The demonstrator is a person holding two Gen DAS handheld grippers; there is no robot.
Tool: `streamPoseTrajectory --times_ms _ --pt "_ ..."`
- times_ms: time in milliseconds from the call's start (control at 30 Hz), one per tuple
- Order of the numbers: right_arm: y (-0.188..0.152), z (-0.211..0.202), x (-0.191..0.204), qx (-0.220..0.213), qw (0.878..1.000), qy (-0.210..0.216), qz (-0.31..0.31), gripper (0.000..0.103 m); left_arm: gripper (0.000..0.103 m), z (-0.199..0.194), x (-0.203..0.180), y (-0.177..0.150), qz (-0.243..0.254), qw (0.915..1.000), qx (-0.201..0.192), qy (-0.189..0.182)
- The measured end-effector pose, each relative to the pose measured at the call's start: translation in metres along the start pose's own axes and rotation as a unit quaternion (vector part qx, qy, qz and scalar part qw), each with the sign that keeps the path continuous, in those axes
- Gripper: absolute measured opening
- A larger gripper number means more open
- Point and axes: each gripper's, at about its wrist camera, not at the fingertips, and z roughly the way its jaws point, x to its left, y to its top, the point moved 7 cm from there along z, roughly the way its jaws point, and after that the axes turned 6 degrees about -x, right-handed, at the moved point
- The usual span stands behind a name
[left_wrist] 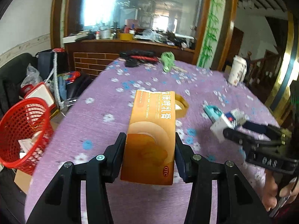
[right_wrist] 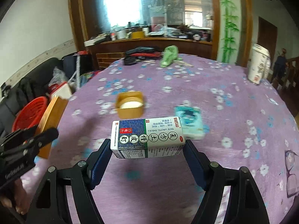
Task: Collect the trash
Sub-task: 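Carry both boxes over the red wastebasket and open both tools to drop them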
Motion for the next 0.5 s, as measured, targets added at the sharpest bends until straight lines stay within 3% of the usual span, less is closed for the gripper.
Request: streamPoseTrajectory --times_ms 233,500 --pt "0.021 0.008 0.080 0.024 0.997 0.070 -0.022 0.081 0.047 -0.037 0.076 0.015 -0.039 0.9975 -0.028 0.052" --pt "0.039 0.036 0.193 0.050 0.986 0.147 -0.062 0.081 0.047 -0.060 0.196 0.010 -0.106 0.9851 -0.034 0.131"
